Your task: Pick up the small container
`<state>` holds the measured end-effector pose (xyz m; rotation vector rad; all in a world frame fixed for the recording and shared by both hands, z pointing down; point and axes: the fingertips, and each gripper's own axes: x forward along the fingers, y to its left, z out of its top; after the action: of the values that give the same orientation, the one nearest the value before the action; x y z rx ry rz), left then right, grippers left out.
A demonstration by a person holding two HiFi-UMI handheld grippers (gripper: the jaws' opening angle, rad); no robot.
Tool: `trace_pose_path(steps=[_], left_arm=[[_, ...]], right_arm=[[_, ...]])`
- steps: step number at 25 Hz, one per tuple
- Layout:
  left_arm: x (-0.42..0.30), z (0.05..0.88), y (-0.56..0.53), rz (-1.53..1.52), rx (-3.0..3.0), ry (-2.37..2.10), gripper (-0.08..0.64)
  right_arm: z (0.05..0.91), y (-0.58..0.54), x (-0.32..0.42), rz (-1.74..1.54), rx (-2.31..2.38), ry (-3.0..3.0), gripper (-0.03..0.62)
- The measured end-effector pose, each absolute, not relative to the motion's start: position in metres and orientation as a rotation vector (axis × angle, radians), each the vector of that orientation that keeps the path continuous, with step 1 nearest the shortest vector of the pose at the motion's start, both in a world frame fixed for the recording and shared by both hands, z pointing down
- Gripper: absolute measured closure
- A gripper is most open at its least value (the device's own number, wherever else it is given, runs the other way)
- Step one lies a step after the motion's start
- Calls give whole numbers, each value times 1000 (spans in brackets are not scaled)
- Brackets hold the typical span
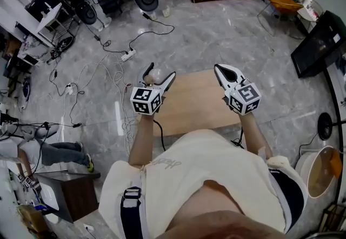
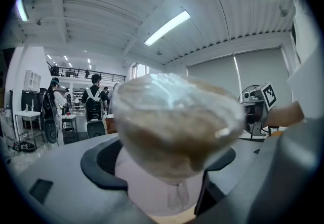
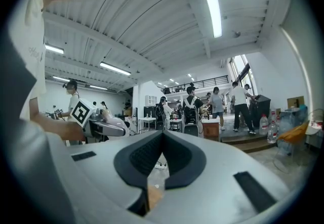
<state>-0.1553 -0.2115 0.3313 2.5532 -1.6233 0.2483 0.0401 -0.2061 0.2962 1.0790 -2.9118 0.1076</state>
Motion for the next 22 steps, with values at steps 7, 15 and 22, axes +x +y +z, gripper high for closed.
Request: trace_pose_path(steps=[7,15,22], left_arm=[[-160,334,-215,256,2547,-1636,138],[-157,338,-208,252,2546,-1634,138],[-161,340,-203,265,2532,-1641,138]], right_arm=[[303,-210,34,137,1048,-2918,593],[306,-205,35,93,1043,-2903,594],[310,-202,33,103,1017,-2903,594]])
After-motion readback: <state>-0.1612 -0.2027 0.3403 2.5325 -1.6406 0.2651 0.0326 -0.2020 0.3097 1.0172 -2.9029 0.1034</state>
